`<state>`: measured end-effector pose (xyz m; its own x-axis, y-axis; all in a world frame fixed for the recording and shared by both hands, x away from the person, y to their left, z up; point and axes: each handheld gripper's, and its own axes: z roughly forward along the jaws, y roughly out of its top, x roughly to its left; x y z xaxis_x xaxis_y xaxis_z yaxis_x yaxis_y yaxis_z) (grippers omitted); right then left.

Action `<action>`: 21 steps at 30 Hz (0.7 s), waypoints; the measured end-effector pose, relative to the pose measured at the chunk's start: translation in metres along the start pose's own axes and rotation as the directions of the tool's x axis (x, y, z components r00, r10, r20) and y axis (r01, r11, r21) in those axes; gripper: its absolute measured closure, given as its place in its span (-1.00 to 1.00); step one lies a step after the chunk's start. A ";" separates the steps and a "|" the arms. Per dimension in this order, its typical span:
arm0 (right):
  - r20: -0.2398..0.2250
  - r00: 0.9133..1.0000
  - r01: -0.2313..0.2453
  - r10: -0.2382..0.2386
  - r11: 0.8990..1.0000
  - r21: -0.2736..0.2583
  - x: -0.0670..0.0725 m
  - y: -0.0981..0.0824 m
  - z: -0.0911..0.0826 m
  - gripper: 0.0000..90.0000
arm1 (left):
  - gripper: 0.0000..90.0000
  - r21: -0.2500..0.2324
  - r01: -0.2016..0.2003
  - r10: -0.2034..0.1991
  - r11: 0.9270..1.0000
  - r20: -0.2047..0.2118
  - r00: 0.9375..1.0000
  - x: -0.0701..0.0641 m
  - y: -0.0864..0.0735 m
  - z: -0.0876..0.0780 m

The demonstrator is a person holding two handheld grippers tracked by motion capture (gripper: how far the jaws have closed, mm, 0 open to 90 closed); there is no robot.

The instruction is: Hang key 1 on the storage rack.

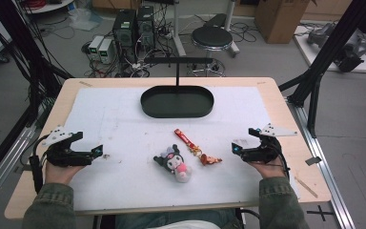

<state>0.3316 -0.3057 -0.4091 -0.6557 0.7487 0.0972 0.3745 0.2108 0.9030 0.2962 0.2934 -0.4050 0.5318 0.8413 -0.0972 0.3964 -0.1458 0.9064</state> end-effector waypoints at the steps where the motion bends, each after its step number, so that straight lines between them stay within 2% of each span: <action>1: 0.000 1.000 0.000 0.000 1.000 0.000 0.000 0.000 0.000 -0.99 | -0.96 0.000 0.000 0.000 1.000 0.000 1.000 0.000 0.000 0.000; 9: 0.003 1.000 0.000 0.000 1.000 -0.002 0.000 0.000 -0.001 -0.99 | -0.96 0.020 -0.007 0.007 1.000 0.004 1.000 -0.001 0.000 0.003; 21: -0.001 1.000 0.004 -0.004 1.000 0.001 0.001 0.001 0.000 -0.99 | -0.96 0.023 -0.006 0.006 1.000 0.013 1.000 -0.001 -0.001 0.004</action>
<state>0.3313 -0.3052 -0.4078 -0.6580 0.7472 0.0936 0.3721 0.2145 0.9031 0.2983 0.2903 -0.4075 0.5436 0.8337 -0.0973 0.4105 -0.1630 0.8972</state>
